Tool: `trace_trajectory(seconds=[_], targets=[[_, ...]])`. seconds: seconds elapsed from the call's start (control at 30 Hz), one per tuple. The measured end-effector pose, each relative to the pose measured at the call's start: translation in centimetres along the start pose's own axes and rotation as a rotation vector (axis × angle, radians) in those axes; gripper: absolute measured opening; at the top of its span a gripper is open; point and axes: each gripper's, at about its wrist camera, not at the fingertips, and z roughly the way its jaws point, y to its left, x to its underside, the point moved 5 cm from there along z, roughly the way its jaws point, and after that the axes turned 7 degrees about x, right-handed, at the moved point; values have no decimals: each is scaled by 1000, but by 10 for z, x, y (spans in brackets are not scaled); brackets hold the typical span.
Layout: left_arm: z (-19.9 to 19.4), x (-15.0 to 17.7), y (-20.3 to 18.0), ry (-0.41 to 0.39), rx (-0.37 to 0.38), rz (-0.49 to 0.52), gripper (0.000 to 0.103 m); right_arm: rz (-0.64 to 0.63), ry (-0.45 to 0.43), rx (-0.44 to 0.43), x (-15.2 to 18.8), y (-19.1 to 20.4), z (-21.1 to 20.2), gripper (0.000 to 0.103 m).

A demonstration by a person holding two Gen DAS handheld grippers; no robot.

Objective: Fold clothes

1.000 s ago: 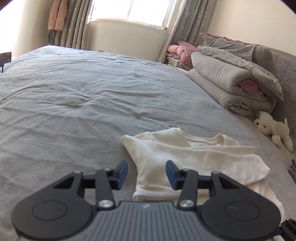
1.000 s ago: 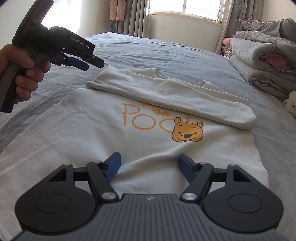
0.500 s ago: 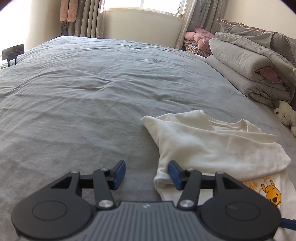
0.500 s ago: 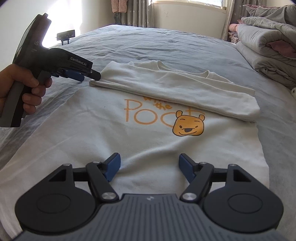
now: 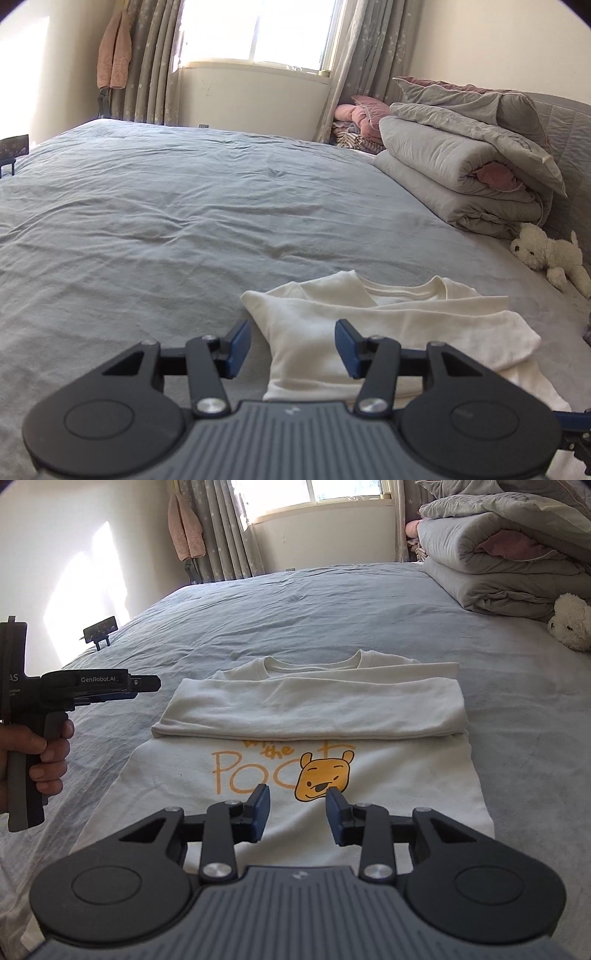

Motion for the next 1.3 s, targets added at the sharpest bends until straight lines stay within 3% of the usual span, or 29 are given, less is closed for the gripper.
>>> trace_trajectory(seconds=[0.1,0.17,0.23,0.27,0.37,0.5,0.53,0.67,0.87,1.0,1.07,1.2,1.3], targets=[[32,7,-7,59,-13,38,52,11,7,0,-1,-5,0,35],[54,16,4,108,-85,37,48,12,20,3,0,-8,2,35],[63,23,26,141,-122,-47,51,10,42,9,2,-10,5,35],[60,24,34,126,-102,-108,51,8,54,11,3,-10,6,35],[55,22,32,126,-100,-78,50,0,68,12,4,-12,9,35],[49,18,50,101,-56,-276,48,16,85,29,5,-20,13,35],[52,20,52,108,-58,-277,48,22,90,33,5,-22,13,35],[59,26,27,120,-151,-69,49,23,102,49,6,-26,15,35],[53,15,29,130,-164,-82,49,60,45,82,-5,-44,11,35],[34,-7,23,12,-206,-2,46,125,-33,120,-24,-68,8,32],[36,-10,15,0,-166,29,46,132,-81,119,-34,-74,10,21],[40,-15,-2,-21,-80,91,46,140,-110,96,-50,-80,30,20],[70,1,8,104,-125,78,35,96,-101,95,-63,-78,58,20]])
